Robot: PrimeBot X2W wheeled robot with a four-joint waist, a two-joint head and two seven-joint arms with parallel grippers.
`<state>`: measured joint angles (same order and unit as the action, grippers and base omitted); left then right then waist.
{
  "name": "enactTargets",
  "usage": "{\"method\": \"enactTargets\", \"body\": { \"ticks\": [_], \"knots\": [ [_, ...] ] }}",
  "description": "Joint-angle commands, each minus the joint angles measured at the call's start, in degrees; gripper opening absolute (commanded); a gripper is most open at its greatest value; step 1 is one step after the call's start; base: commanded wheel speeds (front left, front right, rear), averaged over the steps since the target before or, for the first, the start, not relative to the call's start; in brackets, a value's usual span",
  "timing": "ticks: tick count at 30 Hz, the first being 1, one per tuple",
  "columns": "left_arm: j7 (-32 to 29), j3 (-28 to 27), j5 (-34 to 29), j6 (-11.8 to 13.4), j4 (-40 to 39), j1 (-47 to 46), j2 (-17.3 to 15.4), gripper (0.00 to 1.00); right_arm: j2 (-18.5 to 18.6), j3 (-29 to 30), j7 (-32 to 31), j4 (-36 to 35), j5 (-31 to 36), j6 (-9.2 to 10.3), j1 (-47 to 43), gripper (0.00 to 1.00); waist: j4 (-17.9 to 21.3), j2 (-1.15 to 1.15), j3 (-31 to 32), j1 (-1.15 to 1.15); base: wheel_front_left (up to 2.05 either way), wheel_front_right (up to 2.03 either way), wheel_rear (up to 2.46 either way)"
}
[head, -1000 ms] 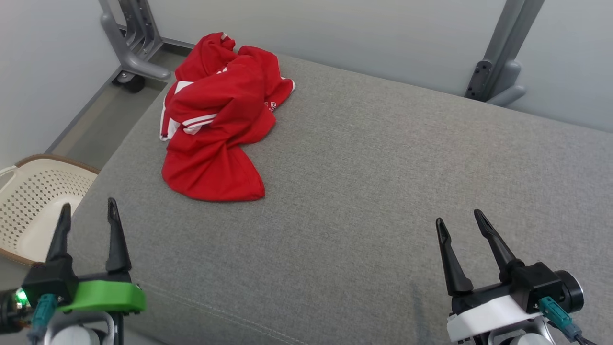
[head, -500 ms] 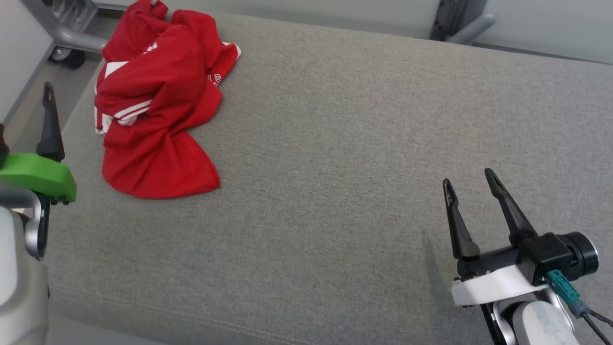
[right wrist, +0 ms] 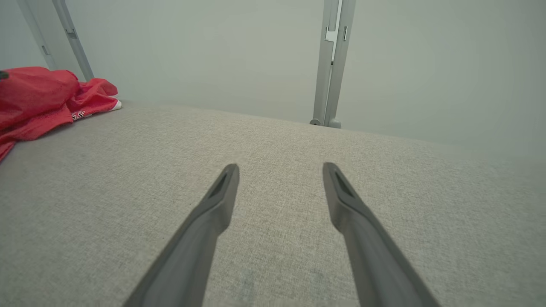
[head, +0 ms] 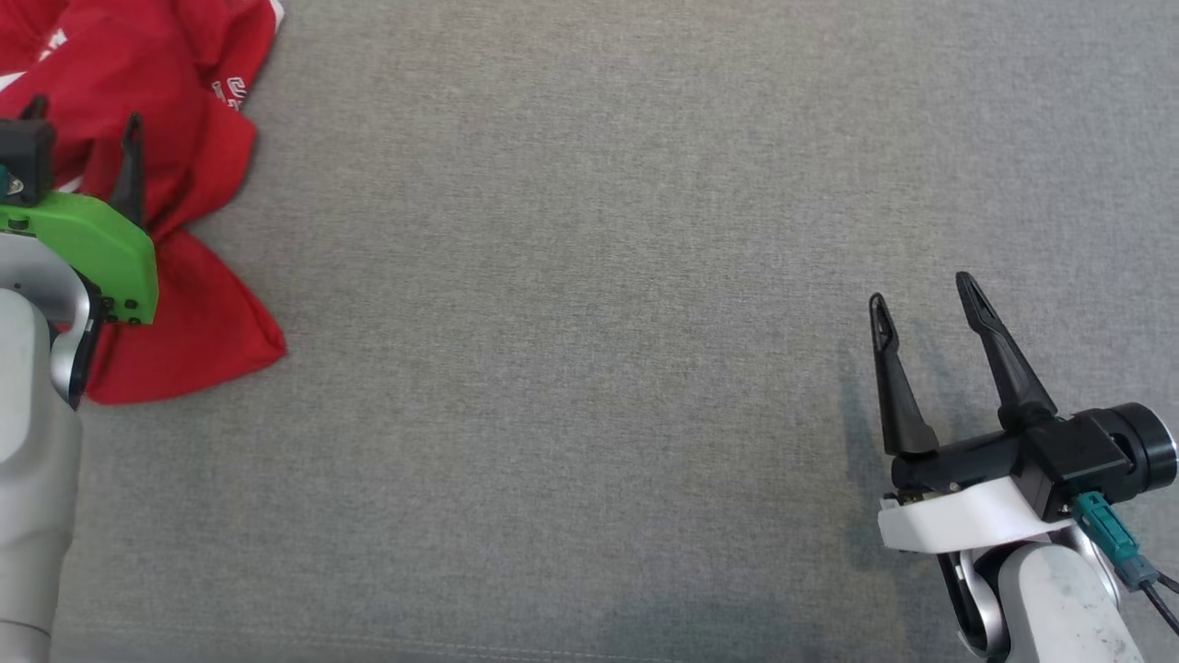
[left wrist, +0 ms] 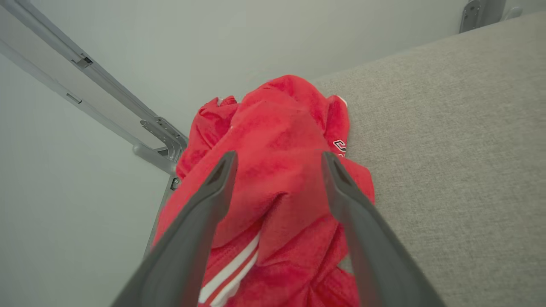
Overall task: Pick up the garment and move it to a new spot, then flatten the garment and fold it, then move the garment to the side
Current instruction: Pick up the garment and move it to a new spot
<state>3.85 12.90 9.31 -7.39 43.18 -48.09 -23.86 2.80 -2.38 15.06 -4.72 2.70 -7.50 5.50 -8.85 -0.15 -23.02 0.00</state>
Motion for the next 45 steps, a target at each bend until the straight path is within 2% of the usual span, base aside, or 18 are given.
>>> {"method": "enactTargets", "body": {
  "ticks": [1,4,13,14,15,17,18,26,35,45],
  "knots": [
    [-0.02,0.88,1.11,-0.07,0.72,-1.11,-0.61,1.0,0.16,-0.03,0.16,-0.43,-0.35,0.02,0.81,1.0,3.53,0.15,-3.56,0.0,0.0,0.0,0.0],
    [0.3,2.9,3.29,-0.07,3.12,-2.35,-2.03,1.0,0.16,-0.2,0.15,-0.65,-0.72,0.02,0.91,1.0,4.09,0.15,-4.12,0.0,0.0,0.0,0.0],
    [0.03,4.24,2.23,0.96,10.39,-5.0,-4.71,1.0,0.16,-0.11,0.15,-0.43,-1.55,0.02,0.67,1.0,4.41,0.15,-4.11,0.0,0.0,0.0,0.0],
    [-0.53,4.45,2.14,1.02,11.02,-5.21,-4.92,0.77,0.16,-0.17,0.16,-0.33,-1.6,0.02,0.66,1.0,4.29,0.15,-3.96,0.0,0.0,0.0,0.0],
    [-0.96,4.65,2.14,0.99,11.48,-5.43,-4.95,0.48,0.16,-0.27,0.15,-0.27,-1.68,0.02,0.68,1.0,4.15,0.15,-3.79,0.0,0.0,0.0,0.0],
    [-1.25,4.86,2.36,0.87,11.99,-5.97,-4.95,0.13,0.16,-0.45,0.15,-0.08,-1.9,0.02,0.72,1.0,3.86,0.15,-3.41,0.0,0.0,0.0,0.0],
    [-1.08,4.96,2.45,0.82,12.05,-6.17,-5.04,0.0,0.17,-0.52,0.15,0.0,-1.99,0.02,0.76,1.0,3.74,0.15,-3.21,0.0,0.0,0.0,0.0],
    [0.5,5.78,3.27,0.49,12.23,-6.12,-4.95,0.0,0.17,-0.74,0.16,0.92,-2.56,0.02,0.35,1.0,2.83,0.15,-0.13,0.0,0.0,0.0,0.0],
    [3.87,7.73,2.94,0.2,9.07,-7.26,-5.47,0.0,0.17,-1.44,0.15,2.38,-4.15,0.02,-0.94,1.0,2.67,0.15,7.28,0.0,0.0,0.0,0.0],
    [4.47,11.45,2.34,0.08,-1.68,-7.72,-4.29,0.0,0.17,-0.56,0.15,4.06,-6.25,0.02,-3.85,1.0,5.63,0.15,16.95,0.0,0.0,0.0,0.0]
  ]
}}
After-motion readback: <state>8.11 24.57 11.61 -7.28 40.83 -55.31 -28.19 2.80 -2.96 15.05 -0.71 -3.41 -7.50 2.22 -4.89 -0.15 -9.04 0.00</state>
